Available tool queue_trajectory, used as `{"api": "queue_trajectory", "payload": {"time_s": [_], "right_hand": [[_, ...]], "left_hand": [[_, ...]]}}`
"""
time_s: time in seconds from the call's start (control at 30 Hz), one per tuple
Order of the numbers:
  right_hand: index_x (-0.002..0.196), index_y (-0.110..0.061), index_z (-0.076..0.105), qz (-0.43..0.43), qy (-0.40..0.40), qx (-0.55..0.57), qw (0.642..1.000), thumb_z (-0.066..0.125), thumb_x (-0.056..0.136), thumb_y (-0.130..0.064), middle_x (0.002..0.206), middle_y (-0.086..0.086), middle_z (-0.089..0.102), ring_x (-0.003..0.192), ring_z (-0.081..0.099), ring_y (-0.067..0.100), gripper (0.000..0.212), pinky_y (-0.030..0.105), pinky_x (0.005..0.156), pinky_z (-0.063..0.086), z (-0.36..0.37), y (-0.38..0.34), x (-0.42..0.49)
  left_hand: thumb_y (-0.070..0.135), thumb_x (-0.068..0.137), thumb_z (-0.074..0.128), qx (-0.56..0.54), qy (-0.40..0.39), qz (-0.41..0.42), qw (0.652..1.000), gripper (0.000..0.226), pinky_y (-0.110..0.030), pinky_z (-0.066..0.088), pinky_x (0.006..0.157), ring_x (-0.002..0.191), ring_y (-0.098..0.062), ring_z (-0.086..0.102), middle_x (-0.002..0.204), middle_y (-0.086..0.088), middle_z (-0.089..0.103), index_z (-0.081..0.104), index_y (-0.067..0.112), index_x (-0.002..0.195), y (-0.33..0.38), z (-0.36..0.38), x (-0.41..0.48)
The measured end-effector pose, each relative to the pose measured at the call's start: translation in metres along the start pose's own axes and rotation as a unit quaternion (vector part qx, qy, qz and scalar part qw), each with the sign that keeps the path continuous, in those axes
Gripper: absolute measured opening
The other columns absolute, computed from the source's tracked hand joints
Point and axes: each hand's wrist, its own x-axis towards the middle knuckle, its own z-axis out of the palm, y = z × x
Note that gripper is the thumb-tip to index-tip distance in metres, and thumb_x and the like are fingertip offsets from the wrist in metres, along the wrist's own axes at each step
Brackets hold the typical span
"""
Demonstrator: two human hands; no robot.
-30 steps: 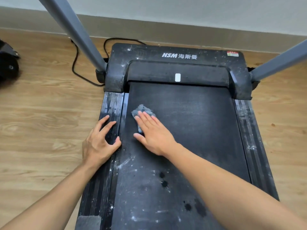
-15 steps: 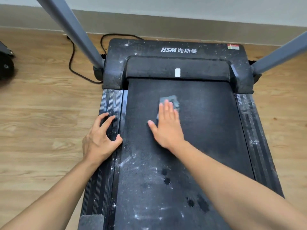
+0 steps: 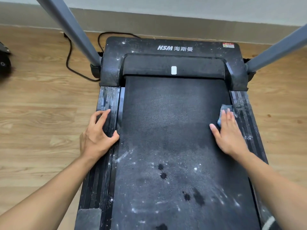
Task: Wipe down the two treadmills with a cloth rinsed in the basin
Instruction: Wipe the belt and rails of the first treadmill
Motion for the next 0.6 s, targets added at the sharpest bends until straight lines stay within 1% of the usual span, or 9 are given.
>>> {"api": "queue_trajectory", "payload": {"time_s": [0.1,0.17,0.23,0.27,0.3,0.37,0.43,0.53,0.6], "right_hand": [[0.166,-0.003,0.003,0.083,0.025,0.051,0.995,0.009,0.087,-0.089,0.174,0.019,-0.002,0.162,-0.006,0.031,0.117,0.052,0.131,0.002,0.013,-0.030,-0.002],[0.165,-0.002,0.000,0.061,0.020,0.039,0.997,0.015,0.092,-0.084,0.174,0.020,-0.007,0.161,-0.010,0.032,0.111,0.051,0.130,-0.004,0.031,-0.080,-0.012],[0.166,-0.004,-0.003,-0.047,0.012,0.001,0.999,0.016,0.100,-0.075,0.173,0.017,-0.012,0.161,-0.015,0.031,0.099,0.047,0.130,-0.009,0.055,-0.138,-0.033],[0.166,-0.004,-0.003,-0.114,0.004,-0.014,0.993,0.017,0.101,-0.069,0.173,0.017,-0.014,0.160,-0.017,0.031,0.094,0.048,0.130,-0.006,0.068,-0.169,-0.047],[0.166,-0.004,-0.003,-0.187,-0.008,-0.031,0.982,0.017,0.103,-0.064,0.173,0.017,-0.015,0.160,-0.018,0.031,0.089,0.050,0.131,-0.002,0.081,-0.200,-0.062],[0.165,-0.003,-0.002,-0.325,-0.038,-0.076,0.942,0.020,0.106,-0.058,0.172,0.018,-0.015,0.160,-0.017,0.031,0.084,0.051,0.130,0.003,0.104,-0.248,-0.094],[0.165,-0.003,0.000,-0.382,-0.063,-0.096,0.917,0.021,0.107,-0.058,0.172,0.015,-0.014,0.161,-0.014,0.027,0.083,0.049,0.130,0.004,0.106,-0.265,-0.107],[0.167,-0.011,-0.001,-0.370,-0.057,-0.099,0.922,0.018,0.104,-0.067,0.174,0.006,-0.012,0.161,-0.014,0.019,0.087,0.044,0.131,0.003,0.088,-0.229,-0.088],[0.167,-0.014,-0.006,-0.290,-0.043,-0.088,0.952,0.018,0.102,-0.074,0.174,0.003,-0.015,0.159,-0.020,0.015,0.092,0.041,0.131,-0.003,0.072,-0.177,-0.069]], "left_hand": [[0.035,0.070,0.086,0.006,-0.009,-0.011,1.000,0.088,-0.047,0.060,0.082,0.109,-0.025,0.068,0.146,0.015,0.046,0.049,0.044,0.149,0.002,-0.002,0.001],[0.036,0.070,0.085,0.010,-0.015,-0.019,1.000,0.087,-0.047,0.060,0.082,0.106,-0.027,0.069,0.145,0.014,0.045,0.048,0.045,0.148,0.004,-0.003,0.001],[0.038,0.069,0.084,0.009,-0.023,-0.022,0.999,0.088,-0.048,0.060,0.083,0.104,-0.029,0.069,0.145,0.013,0.044,0.046,0.044,0.149,0.006,-0.005,0.002],[0.039,0.069,0.084,0.008,-0.026,-0.025,0.999,0.090,-0.048,0.060,0.083,0.104,-0.029,0.069,0.145,0.013,0.043,0.045,0.044,0.150,0.007,-0.006,0.002],[0.039,0.069,0.084,0.006,-0.028,-0.027,0.999,0.091,-0.048,0.060,0.084,0.105,-0.028,0.068,0.145,0.012,0.043,0.043,0.044,0.150,0.008,-0.007,0.002],[0.039,0.070,0.085,0.000,-0.029,-0.031,0.999,0.094,-0.049,0.060,0.084,0.109,-0.027,0.067,0.145,0.011,0.043,0.041,0.043,0.153,0.008,-0.009,0.002],[0.039,0.071,0.087,-0.003,-0.028,-0.031,0.999,0.097,-0.048,0.059,0.084,0.112,-0.026,0.066,0.145,0.010,0.043,0.039,0.042,0.155,0.006,-0.011,0.001],[0.036,0.071,0.087,0.003,-0.018,-0.031,0.999,0.098,-0.048,0.059,0.081,0.105,-0.029,0.068,0.144,0.009,0.042,0.038,0.041,0.155,0.003,-0.009,0.000],[0.035,0.070,0.086,0.007,-0.017,-0.047,0.999,0.097,-0.048,0.058,0.080,0.098,-0.031,0.069,0.143,0.010,0.041,0.039,0.042,0.154,0.003,-0.006,0.001]]}}
